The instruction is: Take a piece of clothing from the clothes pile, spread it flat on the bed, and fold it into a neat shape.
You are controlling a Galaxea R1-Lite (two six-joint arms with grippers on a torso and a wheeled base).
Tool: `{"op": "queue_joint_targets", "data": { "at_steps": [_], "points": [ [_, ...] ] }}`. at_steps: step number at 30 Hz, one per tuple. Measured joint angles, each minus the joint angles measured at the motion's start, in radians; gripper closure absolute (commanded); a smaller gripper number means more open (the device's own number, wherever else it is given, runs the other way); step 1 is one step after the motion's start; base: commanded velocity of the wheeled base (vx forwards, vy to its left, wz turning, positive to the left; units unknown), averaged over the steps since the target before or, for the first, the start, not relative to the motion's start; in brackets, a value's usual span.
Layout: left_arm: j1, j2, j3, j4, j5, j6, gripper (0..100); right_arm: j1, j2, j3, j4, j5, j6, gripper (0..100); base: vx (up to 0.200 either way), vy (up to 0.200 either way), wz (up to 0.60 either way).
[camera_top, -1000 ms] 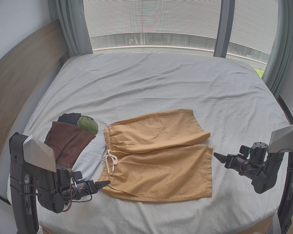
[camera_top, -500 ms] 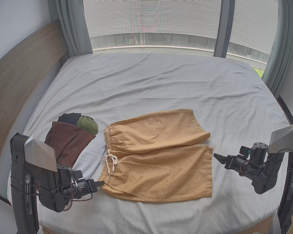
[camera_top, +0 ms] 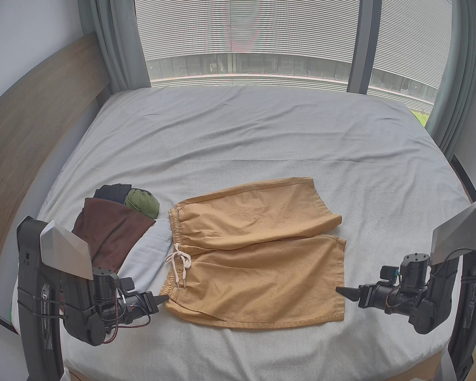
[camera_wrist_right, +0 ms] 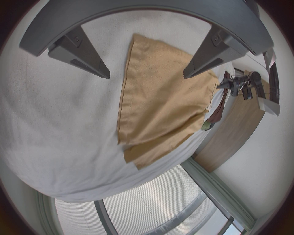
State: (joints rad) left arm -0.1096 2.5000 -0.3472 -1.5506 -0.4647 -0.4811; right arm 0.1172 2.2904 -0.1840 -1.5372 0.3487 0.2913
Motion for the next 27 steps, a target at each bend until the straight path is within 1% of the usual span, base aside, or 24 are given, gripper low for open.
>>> {"op": "queue_joint_targets", "data": {
  "at_steps": [7,17,23,27],
  "points": [
    [-0.001,0.004,0.001,0.000,0.001,0.004,100,0.046,0.064,0.062,0.000,0.002,-0.001,0,0.000,0.000,0.00],
    [-0.001,0.005,0.001,-0.001,0.001,0.005,100,0.066,0.145,0.054,-0.001,0.002,0.008,0,0.000,0.000,0.00],
    [-0.001,0.005,0.001,-0.001,0.001,0.006,100,0.108,0.164,0.034,-0.002,-0.001,0.087,0,0.000,0.000,0.00],
    [-0.001,0.005,0.002,-0.001,0.001,0.006,100,0.125,0.177,0.021,-0.003,-0.003,0.101,0,0.000,0.000,0.00]
  ]
}}
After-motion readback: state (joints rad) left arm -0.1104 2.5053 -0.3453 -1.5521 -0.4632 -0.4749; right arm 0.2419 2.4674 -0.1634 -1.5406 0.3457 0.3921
